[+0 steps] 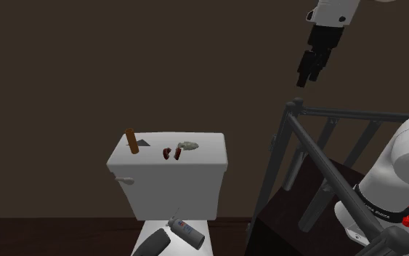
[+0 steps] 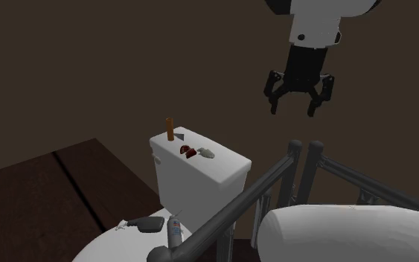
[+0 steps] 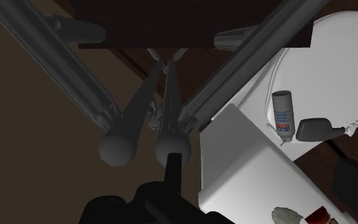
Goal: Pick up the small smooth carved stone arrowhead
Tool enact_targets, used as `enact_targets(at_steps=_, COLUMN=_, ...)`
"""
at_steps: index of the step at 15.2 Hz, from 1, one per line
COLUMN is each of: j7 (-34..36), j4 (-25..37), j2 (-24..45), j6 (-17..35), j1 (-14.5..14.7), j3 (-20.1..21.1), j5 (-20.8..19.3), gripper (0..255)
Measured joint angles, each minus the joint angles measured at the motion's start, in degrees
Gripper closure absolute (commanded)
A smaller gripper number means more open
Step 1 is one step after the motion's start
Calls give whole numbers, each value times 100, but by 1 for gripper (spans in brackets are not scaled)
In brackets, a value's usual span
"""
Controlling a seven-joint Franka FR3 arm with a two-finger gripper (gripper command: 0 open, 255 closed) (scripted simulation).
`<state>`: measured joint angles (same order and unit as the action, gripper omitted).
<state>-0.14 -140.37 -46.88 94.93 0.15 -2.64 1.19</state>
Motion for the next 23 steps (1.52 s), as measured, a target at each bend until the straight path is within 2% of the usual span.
enact_targets(at_steps=3, j7=-85, j4=5, j2=205, j6=194, j1=68, j3=15, j5=10, gripper=0)
enact_targets(at_steps=10, j7=-680, j4=147, j2=1556, j6=1380, j1=381, j3=0, j5=4, gripper=0)
enact_targets(at_steps=17, j7=-1242, j4=652, j2=3041, j6=2351, j1=685, j3=79, j5=52, gripper=0)
enact_targets(at_steps=23, j7=-1720, j4=1393, j2=4384, j6=2944, j1=878, j3=183, j5=63, gripper=0)
